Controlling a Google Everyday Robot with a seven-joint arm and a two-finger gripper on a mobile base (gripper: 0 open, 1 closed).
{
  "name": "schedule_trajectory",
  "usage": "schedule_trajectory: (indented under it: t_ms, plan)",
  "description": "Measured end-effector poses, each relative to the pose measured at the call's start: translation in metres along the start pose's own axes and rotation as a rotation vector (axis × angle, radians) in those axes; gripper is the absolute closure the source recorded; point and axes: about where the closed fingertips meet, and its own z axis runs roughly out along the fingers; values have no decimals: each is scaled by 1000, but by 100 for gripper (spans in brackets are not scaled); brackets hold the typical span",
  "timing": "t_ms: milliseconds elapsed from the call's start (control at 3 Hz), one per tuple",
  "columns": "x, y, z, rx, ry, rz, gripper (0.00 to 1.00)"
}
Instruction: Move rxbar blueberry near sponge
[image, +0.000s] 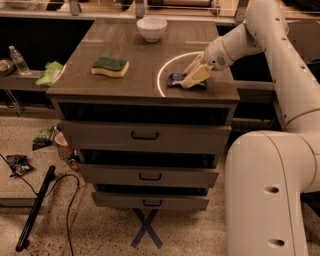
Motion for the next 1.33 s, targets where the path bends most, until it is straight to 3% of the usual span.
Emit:
schedule_trajectory:
  t_ms: [667, 1000, 1333]
  plan:
    - [0, 0, 0, 0, -1, 0, 100]
    - [-60, -6, -45, 93, -93, -13, 100]
    - [-146, -4, -115, 221, -224, -59, 100]
